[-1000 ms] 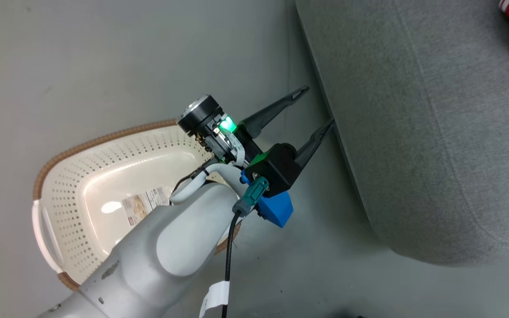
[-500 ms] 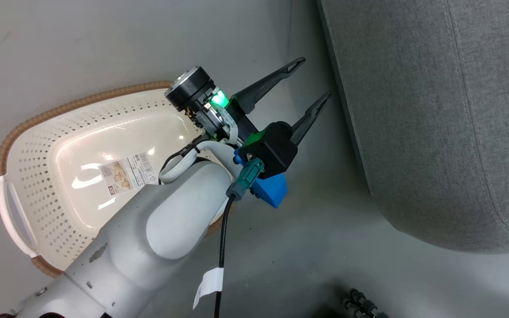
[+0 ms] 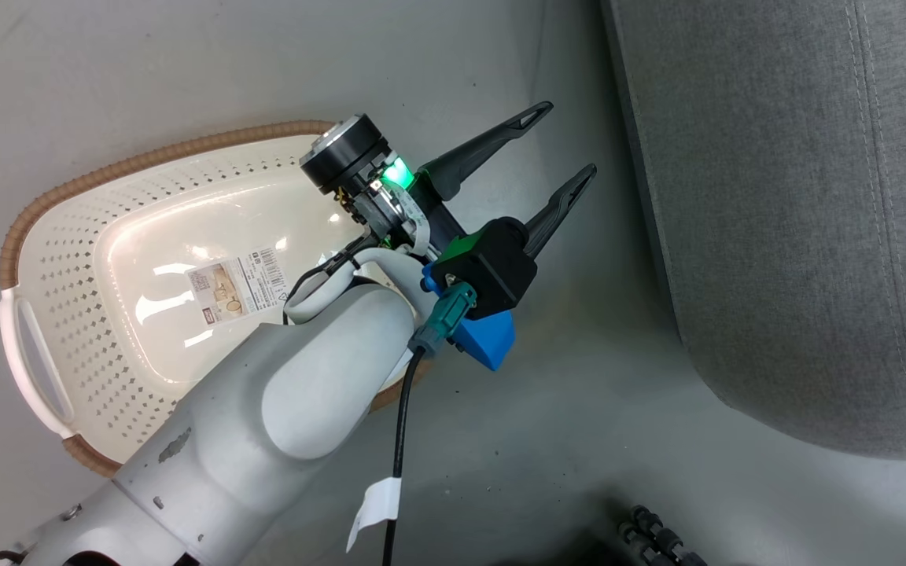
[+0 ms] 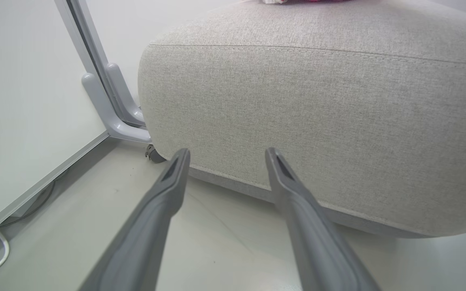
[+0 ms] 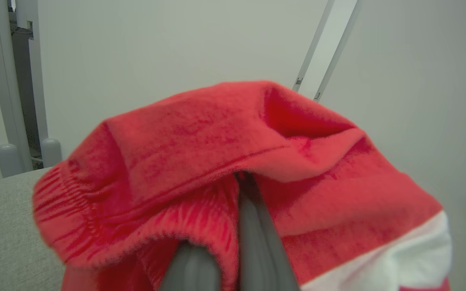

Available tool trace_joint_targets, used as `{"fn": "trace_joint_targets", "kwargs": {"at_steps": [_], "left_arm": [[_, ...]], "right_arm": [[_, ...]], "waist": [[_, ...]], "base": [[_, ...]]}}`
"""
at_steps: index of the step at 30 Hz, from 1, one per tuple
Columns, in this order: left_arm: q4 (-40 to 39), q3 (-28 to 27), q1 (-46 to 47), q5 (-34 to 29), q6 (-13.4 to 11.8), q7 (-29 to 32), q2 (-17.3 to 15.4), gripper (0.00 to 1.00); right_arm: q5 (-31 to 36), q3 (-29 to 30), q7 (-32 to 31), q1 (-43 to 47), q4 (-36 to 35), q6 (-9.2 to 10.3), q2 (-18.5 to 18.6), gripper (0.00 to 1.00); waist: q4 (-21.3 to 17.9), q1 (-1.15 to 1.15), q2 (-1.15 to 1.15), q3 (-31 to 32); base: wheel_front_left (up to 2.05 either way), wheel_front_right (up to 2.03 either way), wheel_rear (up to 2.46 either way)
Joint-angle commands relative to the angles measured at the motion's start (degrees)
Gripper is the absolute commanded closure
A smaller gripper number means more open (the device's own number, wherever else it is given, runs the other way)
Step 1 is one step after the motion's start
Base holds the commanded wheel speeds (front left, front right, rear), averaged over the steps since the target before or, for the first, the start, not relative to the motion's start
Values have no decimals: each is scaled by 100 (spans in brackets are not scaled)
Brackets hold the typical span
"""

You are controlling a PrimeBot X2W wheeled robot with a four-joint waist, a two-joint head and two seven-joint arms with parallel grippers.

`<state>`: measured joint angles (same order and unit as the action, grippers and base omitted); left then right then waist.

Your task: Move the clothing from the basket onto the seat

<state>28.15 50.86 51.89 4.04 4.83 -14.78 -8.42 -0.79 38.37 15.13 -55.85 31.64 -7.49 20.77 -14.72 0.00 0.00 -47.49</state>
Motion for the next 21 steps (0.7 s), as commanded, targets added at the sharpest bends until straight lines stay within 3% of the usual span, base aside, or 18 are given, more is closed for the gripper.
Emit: {"fn": "trace_joint_targets", "kwargs": {"at_steps": [1, 8, 9, 10, 12, 21], "left_arm": [[-13, 12, 100, 21, -35, 3, -36, 0], [-3, 57, 97, 54, -68, -3, -52, 0], [7, 66, 86, 65, -72, -5, -49, 0], [17, 74, 75, 79, -75, -8, -39, 0], [24, 81, 59, 94, -86, -13, -6, 0], [77, 79, -175, 247, -168, -42, 86, 0]], "right_arm": [[58, -2, 1, -74, 257, -1, 18, 100], [112, -24, 1, -89, 756, -1, -7, 100], [129, -27, 2, -32, 673, -1, -19, 82], [123, -32, 1, 41, 609, -1, -53, 5], [83, -49, 1, 231, 475, -1, -124, 0], [-85, -477, 0, 1656, -741, -1, -616, 0]], "waist": [[30, 0, 0, -20], [52, 0, 0, -17], [52, 0, 0, 0], [57, 0, 0, 24], [72, 0, 0, 94], [122, 0, 0, 700]], "base": [[0, 0, 0], [0, 0, 0], [0, 0, 0], [0, 0, 0], [0, 0, 0], [0, 0, 0]]}}
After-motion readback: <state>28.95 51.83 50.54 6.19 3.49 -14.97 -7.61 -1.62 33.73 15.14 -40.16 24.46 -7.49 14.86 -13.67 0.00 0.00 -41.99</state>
